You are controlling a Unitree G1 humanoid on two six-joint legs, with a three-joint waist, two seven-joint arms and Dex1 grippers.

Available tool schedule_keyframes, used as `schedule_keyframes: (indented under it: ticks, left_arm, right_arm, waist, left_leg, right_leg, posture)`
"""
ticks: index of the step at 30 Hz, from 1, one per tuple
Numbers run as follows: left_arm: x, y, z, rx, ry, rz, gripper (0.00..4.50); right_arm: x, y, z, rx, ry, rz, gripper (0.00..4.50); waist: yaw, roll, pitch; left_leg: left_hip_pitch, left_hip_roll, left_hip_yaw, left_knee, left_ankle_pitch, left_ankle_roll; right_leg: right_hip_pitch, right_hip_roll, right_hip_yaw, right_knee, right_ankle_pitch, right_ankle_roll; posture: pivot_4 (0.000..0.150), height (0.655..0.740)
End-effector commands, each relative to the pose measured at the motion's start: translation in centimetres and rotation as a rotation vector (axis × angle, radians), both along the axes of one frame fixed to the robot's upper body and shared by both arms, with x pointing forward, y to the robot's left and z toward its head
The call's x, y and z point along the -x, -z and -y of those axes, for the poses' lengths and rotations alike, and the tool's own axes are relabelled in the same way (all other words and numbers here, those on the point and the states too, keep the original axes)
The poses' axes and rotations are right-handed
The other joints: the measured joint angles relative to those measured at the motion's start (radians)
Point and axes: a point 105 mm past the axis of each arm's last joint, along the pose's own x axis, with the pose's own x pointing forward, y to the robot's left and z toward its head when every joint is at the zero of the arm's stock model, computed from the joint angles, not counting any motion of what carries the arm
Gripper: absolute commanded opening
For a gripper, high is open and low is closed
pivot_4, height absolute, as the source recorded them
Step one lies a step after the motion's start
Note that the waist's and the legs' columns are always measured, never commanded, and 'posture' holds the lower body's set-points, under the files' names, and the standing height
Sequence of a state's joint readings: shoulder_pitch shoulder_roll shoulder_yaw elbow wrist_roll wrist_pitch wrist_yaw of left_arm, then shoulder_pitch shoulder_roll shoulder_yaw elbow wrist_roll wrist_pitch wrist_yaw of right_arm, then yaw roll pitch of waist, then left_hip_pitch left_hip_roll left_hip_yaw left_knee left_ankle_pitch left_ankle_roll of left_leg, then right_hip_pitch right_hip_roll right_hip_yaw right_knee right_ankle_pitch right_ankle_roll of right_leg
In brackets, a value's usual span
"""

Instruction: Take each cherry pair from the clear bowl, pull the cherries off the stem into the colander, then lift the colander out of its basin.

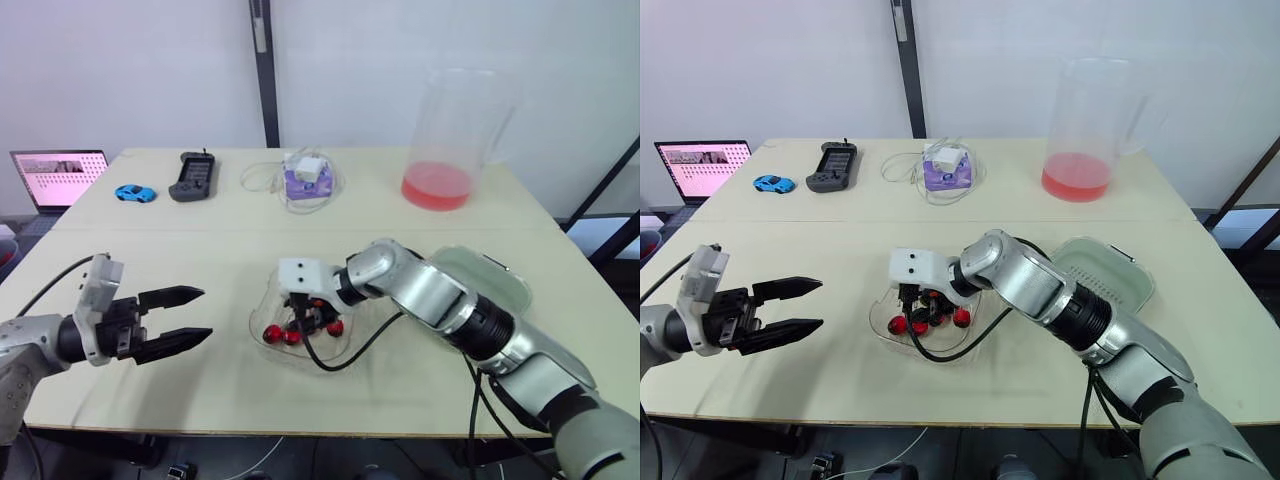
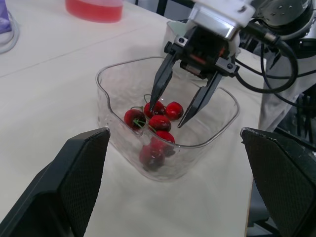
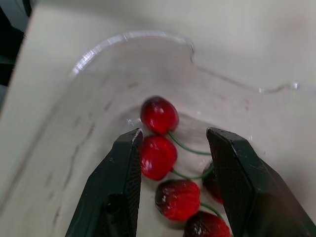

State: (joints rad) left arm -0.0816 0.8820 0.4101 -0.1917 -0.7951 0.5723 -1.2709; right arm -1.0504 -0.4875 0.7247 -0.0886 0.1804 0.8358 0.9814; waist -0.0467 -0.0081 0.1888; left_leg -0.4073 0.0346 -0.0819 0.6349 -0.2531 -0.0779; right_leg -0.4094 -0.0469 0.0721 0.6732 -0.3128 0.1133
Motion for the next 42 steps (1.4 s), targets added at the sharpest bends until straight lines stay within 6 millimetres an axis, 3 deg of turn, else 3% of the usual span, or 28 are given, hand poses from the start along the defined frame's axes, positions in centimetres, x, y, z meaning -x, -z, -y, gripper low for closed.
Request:
schedule_keyframes:
  ticks: [1,19,22,34,39,42]
  left_arm:
    - [0.4,-0.6,0.0,-0.018,0.007,0.014,4.50]
    - [0.3,-0.9,-0.4,-0.033,-0.025,0.015,4.50]
    - [0.1,-1.0,-0.5,-0.030,-0.029,0.020,4.50]
    - [-0.6,-1.1,-0.4,0.005,-0.022,0.029,4.50]
    - [-1.5,-2.9,0.0,0.125,-0.015,0.048,4.50]
    - [-1.9,-3.9,0.3,0.180,-0.003,0.050,4.50]
  right_arm:
    - [0.2,0.5,-0.5,0.005,-0.036,0.008,2.16]
    - [-0.1,2.9,-0.4,0.044,-0.059,-0.032,2.16]
    - [-0.1,2.6,-0.6,0.038,-0.072,-0.017,1.41]
    - [0.7,-1.5,0.3,-0.014,-0.142,0.098,1.41]
    - [0.9,-5.5,1.2,-0.055,-0.256,0.404,1.41]
    - [0.5,-6.6,1.7,-0.049,-0.270,0.567,1.41]
  waist:
    - [-0.001,0.000,0.000]
    - [-0.001,0.000,0.000]
    - [-0.001,0.000,0.000]
    - [0.000,0.000,0.000]
    - [0.002,0.000,0.000]
    - [0.000,0.000,0.000]
  left_leg:
    - [0.000,0.000,0.000,0.000,0.000,0.000]
    - [0.000,0.000,0.000,0.000,0.000,0.000]
    - [0.000,0.000,0.000,0.000,0.000,0.000]
    - [0.000,0.000,0.000,0.000,0.000,0.000]
    - [0.000,0.000,0.000,0.000,0.000,0.000]
    - [0.000,0.000,-0.001,0.000,0.000,0.000]
  right_leg:
    - [0.000,0.000,0.000,0.000,0.000,0.000]
    - [0.000,0.000,0.000,0.000,0.000,0.000]
    - [0.000,0.000,0.000,0.000,0.000,0.000]
    - [0.000,0.000,0.000,0.000,0.000,0.000]
    - [0.000,0.000,-0.001,0.000,0.000,0.000]
    - [0.001,0.000,-0.001,0.000,0.000,0.000]
  posture:
    - [0.150,0.7332]
    - [0.150,0.7332]
    - [0.150,0.7332]
    - [0.150,0.7332]
    - [0.150,0.7332]
    - [0.150,0.7332]
